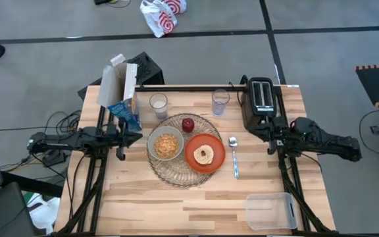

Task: Arrange a breakfast setting
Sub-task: Return to Home Position

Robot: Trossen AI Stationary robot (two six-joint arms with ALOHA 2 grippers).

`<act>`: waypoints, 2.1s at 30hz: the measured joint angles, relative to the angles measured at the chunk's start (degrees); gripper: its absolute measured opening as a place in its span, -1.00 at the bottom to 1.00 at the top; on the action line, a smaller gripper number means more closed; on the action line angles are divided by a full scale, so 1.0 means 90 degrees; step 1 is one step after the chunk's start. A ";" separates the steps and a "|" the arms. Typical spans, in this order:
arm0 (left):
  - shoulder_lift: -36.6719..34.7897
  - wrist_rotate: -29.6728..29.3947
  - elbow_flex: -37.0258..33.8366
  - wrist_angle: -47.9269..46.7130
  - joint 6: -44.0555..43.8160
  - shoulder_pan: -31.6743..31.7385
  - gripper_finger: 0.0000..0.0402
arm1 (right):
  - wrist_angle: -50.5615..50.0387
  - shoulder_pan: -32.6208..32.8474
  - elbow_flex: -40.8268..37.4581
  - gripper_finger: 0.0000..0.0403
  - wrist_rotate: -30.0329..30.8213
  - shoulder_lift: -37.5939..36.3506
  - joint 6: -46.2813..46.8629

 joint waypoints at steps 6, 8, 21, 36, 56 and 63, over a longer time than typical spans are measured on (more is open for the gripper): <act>-0.0106 0.0086 -0.0005 -0.0265 0.0143 -0.0005 -1.00 | 0.0694 0.0035 -0.0741 -0.81 0.0612 0.0023 0.0140; -0.0138 0.0132 -0.0005 -0.0228 0.0112 -0.0017 -1.00 | 0.1088 0.0026 -0.1023 -0.81 0.0607 0.0001 0.0200; -0.0092 -0.0027 -0.0012 -0.0250 0.0518 -0.0027 -1.00 | 0.1620 0.0159 -0.1341 -0.76 0.0726 0.0287 0.0053; -0.0092 -0.0057 -0.0022 -0.0250 0.0572 -0.0027 -1.00 | 0.1618 0.0159 -0.1350 -0.71 0.0731 0.0280 0.0044; -0.0092 -0.0057 -0.0024 -0.0247 0.0575 -0.0027 -1.00 | 0.1615 0.0159 -0.1355 -0.71 0.0734 0.0280 0.0040; -0.0092 -0.0057 -0.0027 -0.0246 0.0575 -0.0027 -1.00 | 0.1615 0.0159 -0.1358 -0.71 0.0734 0.0280 0.0043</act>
